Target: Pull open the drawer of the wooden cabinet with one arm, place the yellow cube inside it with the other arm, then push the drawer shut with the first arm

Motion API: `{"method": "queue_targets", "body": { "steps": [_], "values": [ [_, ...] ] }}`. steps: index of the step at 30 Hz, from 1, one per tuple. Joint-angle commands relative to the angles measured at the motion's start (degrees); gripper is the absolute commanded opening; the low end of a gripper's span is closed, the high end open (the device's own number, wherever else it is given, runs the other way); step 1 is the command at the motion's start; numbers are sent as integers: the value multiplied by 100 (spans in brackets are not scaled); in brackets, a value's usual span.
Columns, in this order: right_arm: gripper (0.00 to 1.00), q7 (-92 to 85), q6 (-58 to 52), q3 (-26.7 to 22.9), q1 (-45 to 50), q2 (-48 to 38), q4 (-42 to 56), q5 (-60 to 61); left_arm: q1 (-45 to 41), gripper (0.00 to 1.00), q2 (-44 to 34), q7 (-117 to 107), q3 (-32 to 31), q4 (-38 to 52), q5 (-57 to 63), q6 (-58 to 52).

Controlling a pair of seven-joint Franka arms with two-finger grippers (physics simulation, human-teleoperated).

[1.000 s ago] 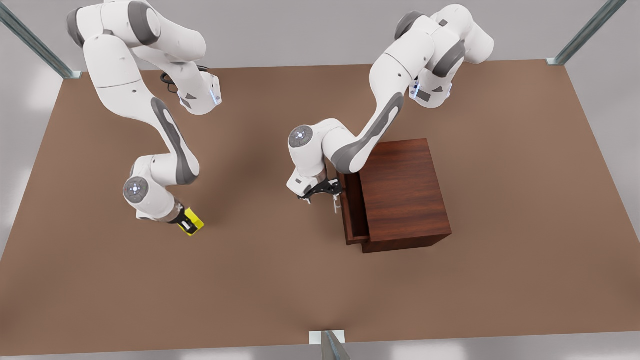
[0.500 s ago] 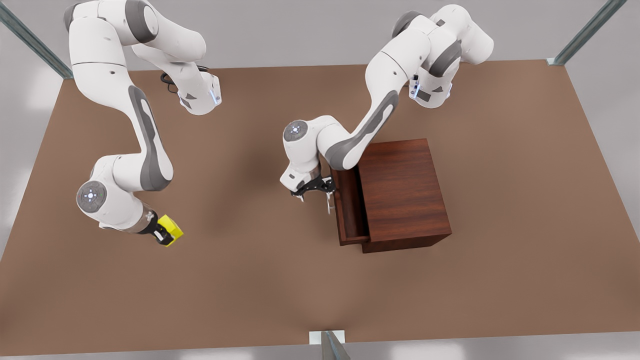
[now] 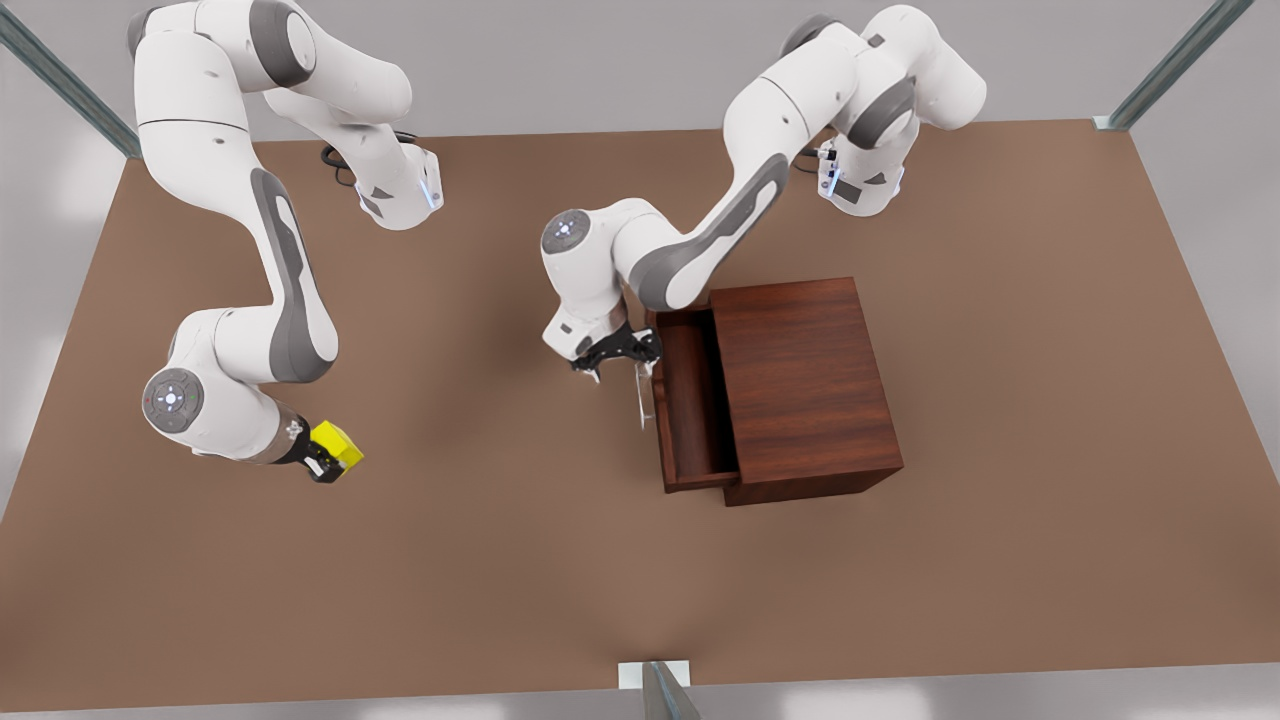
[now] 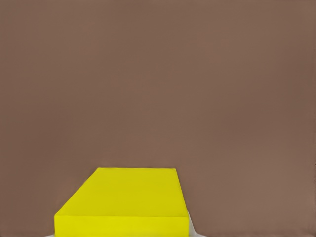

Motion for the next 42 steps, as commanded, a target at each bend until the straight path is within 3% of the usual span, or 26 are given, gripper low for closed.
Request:
{"method": "queue_targets", "body": {
  "steps": [1, 3, 6, 8, 9, 11, 12, 13, 19, 24, 31, 42],
  "values": [
    [68, -76, -135, 1, 8, -4, 5, -16, 72, 100, -212, 1175, -2, 4, -22, -1220],
    [68, 29, -144, 45, 52, -4, 58, -7, 950, 100, -1284, 3126, -11, -5, -602, -2618],
    [68, 503, -504, 212, 131, 57, 453, -16, 2760, 100, -2304, 5473, 24, -154, -1252, -3384],
    [68, 1215, -627, 282, 474, 127, 734, -7, 4062, 100, -2717, 6265, 24, -663, -1903, -2919],
    [68, 1532, -785, 282, 676, 171, 849, -7, 4396, 100, -2683, 6301, 15, -866, -2035, -2374],
    [68, 2182, -785, 291, 1089, 189, 910, -16, 4467, 100, -2093, 6239, 42, -294, -2017, -2391],
    [68, 2393, -794, 291, 1291, 294, 1130, 229, 4765, 100, -2225, 6274, 42, -636, -2429, -2145],
    [68, 2586, -794, 300, 1537, 408, 1306, 476, 5082, 100, -2857, 6686, 50, -1726, -2624, -1180],
    [68, 4150, -838, 449, 2618, 1314, 2923, 1136, 5100, 100, -2770, 6011, 6, -1613, -2545, -1266],
    [68, 6514, -829, 405, 3400, 1753, 3608, 1136, 5126, 100, -2638, 6011, 24, -1455, -2545, -1283],
    [68, 7834, -777, 379, 3858, 2272, 4136, 1127, 5153, 100, -2612, 5993, 33, -1490, -2554, -1406],
    [69, 8466, -654, 19, 4359, 2896, 4734, 1092, 5135, 100, -2603, 6046, 24, -1490, -2545, -1406]
  ]
}}
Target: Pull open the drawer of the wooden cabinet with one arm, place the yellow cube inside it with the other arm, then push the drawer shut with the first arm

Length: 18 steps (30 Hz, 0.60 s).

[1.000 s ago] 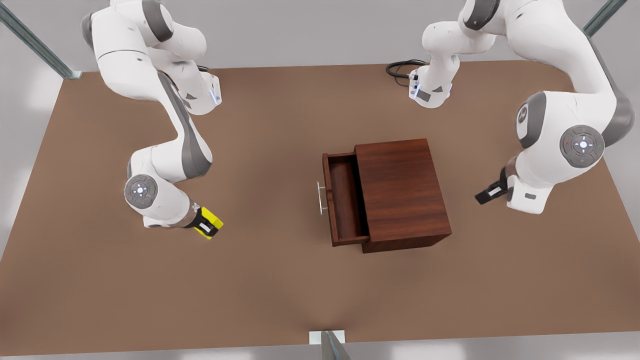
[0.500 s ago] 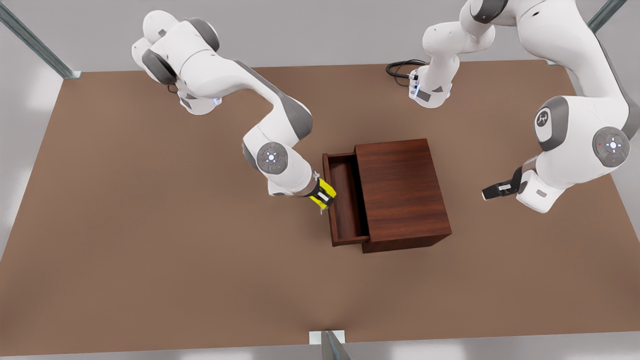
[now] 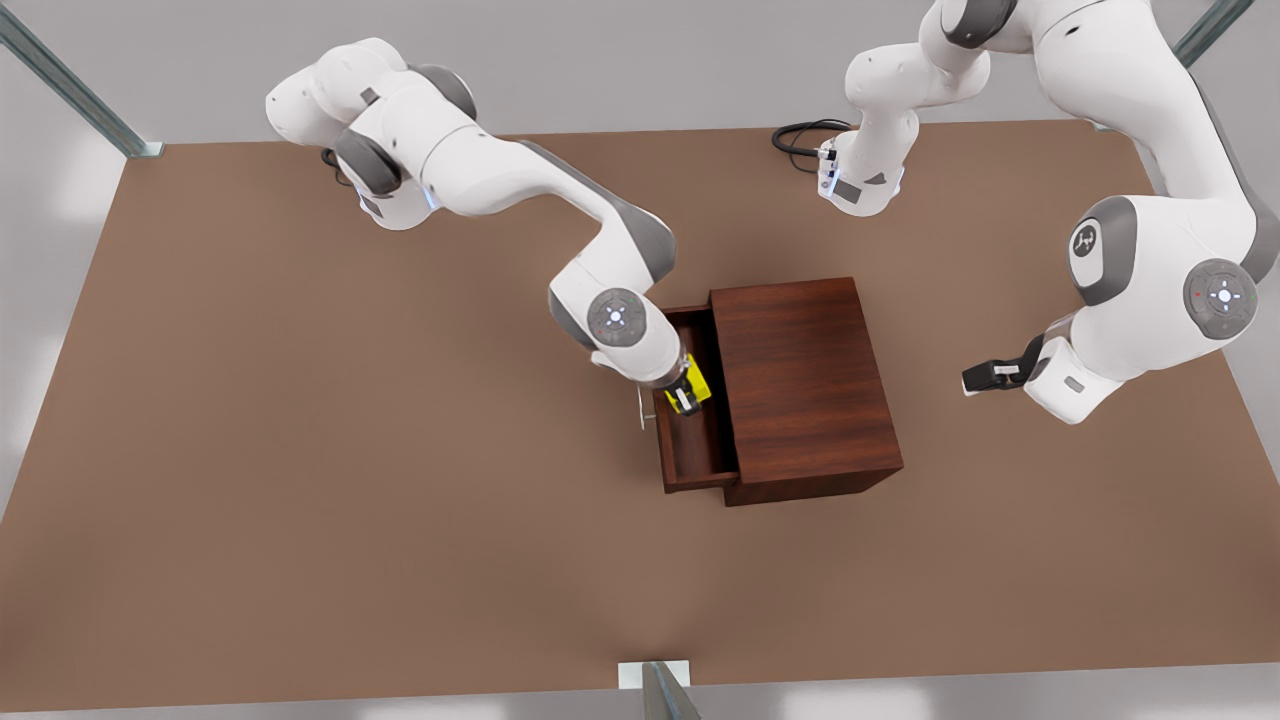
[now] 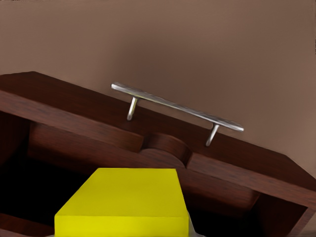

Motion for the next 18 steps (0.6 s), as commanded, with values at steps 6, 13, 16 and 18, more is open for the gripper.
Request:
{"method": "queue_targets", "body": {
  "steps": [6, 13, 16, 18],
  "values": [
    [69, 2568, 101, -63, 68, 157, 173, -4, 3, 100, -7, 634, -2, 5, 7, -10],
    [100, 2226, -513, -204, -177, -36, 173, -39, -32, 100, 2, 546, -28, 5, 147, -18],
    [100, -84, -1744, -195, -1706, -537, 173, -267, -313, 0, 2, -1446, -37, 5, 130, -202],
    [100, -2808, -2316, -195, -2884, -810, 164, -496, -690, 0, 63, -4091, -55, 67, -275, -247]
  ]
}}
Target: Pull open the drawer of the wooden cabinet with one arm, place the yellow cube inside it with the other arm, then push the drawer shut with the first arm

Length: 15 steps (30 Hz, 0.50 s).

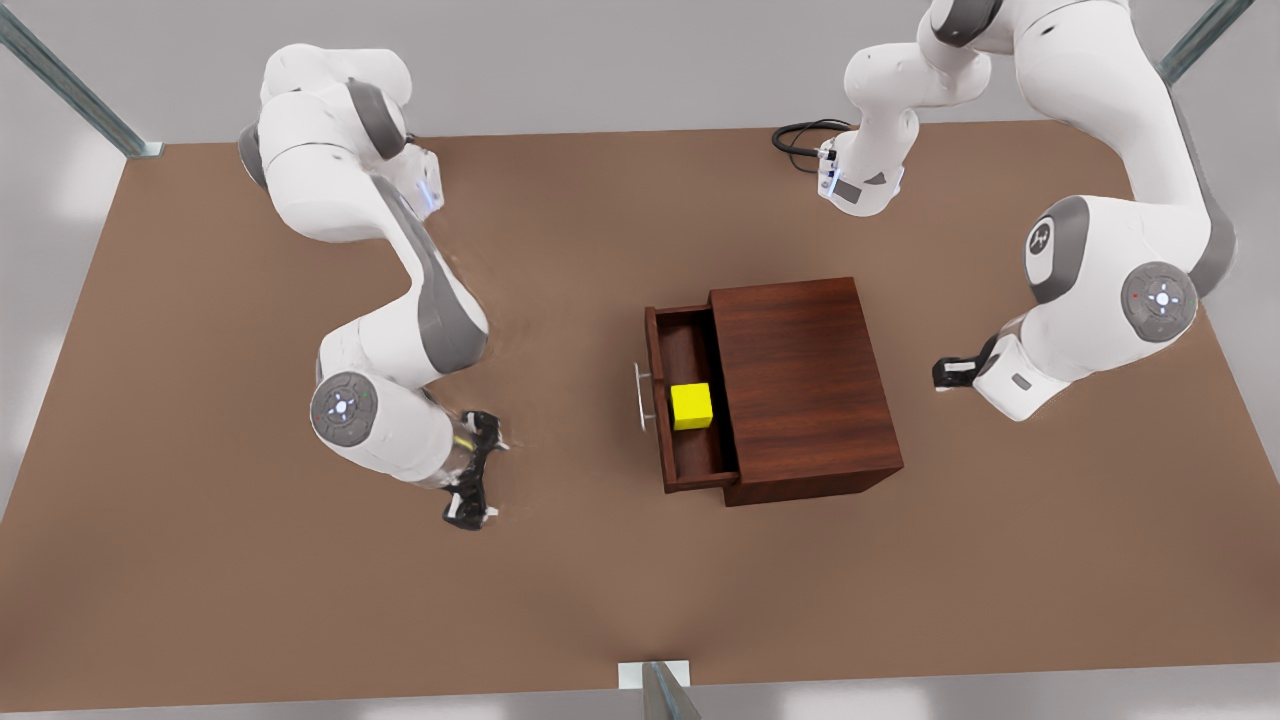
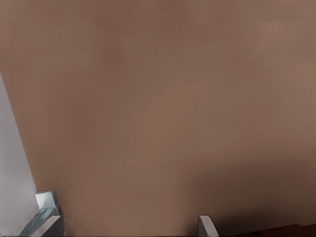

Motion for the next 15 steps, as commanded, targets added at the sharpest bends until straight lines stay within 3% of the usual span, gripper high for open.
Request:
{"method": "queue_targets", "body": {
  "steps": [1, 3, 6, 7, 10, 15],
  "values": [
    [100, -4780, -1348, 14, -737, -165, -9, -222, -470, 0, 76, -5010, -7, 100, -220, -14],
    [100, -7794, -1357, 58, -1361, -427, -70, -1224, -1042, 0, 155, -7490, -16, 337, -344, 206],
    [100, -11327, -199, -232, -1616, -2263, -3231, -1154, -1691, 0, 173, -9494, -16, 355, -326, 575],
    [100, -11559, 85, -223, -1625, -2739, -3972, -1066, -1973, 0, 251, -9731, -7, 328, -256, 593],
    [100, -11005, -434, -206, -1555, -2714, -3876, -1400, -2650, 0, 691, -12289, 2, 346, 34, 1471],
    [100, -10926, -372, -197, -1555, -2652, -3850, -1338, -3608, 0, 1192, -14110, 19, 372, 755, 2105]
  ]
}}
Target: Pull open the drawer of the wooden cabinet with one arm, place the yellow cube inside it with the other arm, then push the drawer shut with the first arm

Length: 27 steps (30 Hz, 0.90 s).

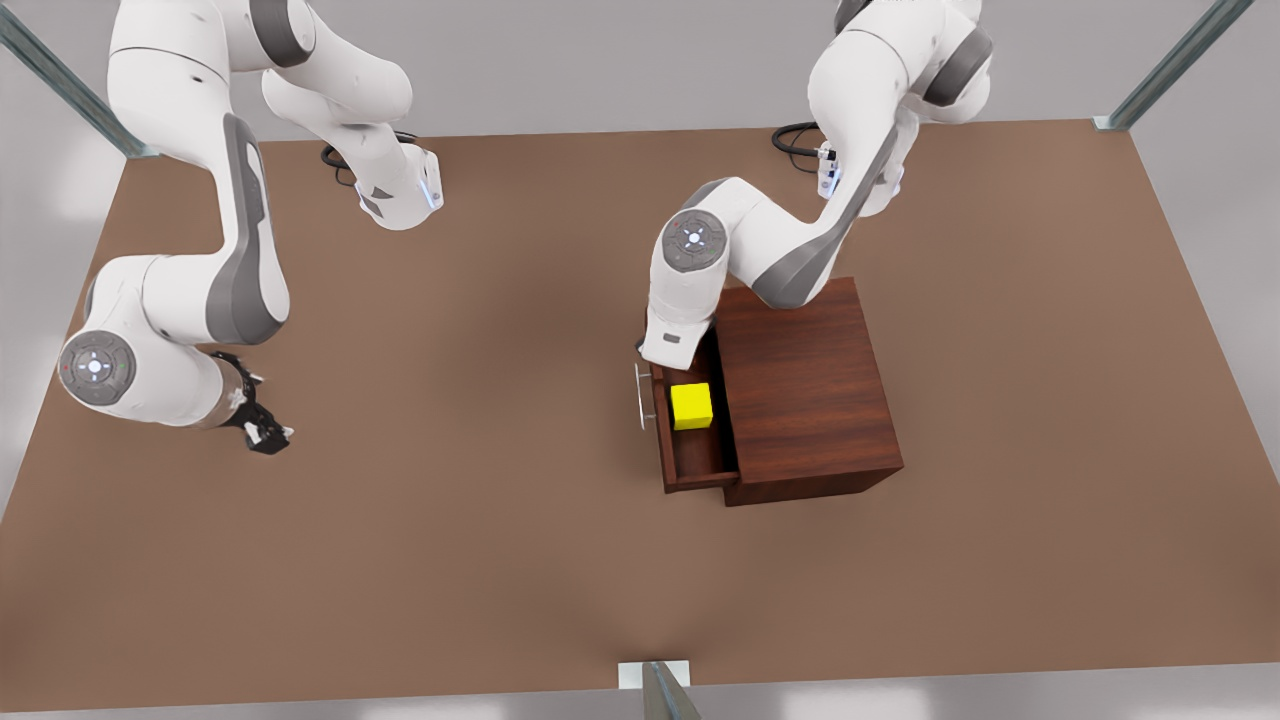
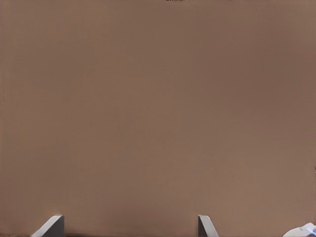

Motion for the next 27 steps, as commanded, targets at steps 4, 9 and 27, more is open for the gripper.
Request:
{"method": "queue_targets", "body": {
  "steps": [4, 9, 27],
  "values": [
    [100, -4895, 15, 1, 1, 2, 14, -25, -351, 0, 318, -8541, 11, -13, 458, 1054],
    [100, -4868, 15, 1, 10, 11, 14, -43, -483, 0, 599, -9051, 20, -4, 537, 1686],
    [100, -4851, -20, 1, 1, 11, 66, -43, -439, 0, 1162, -8313, 64, -224, 1012, 1476]
  ]
}}
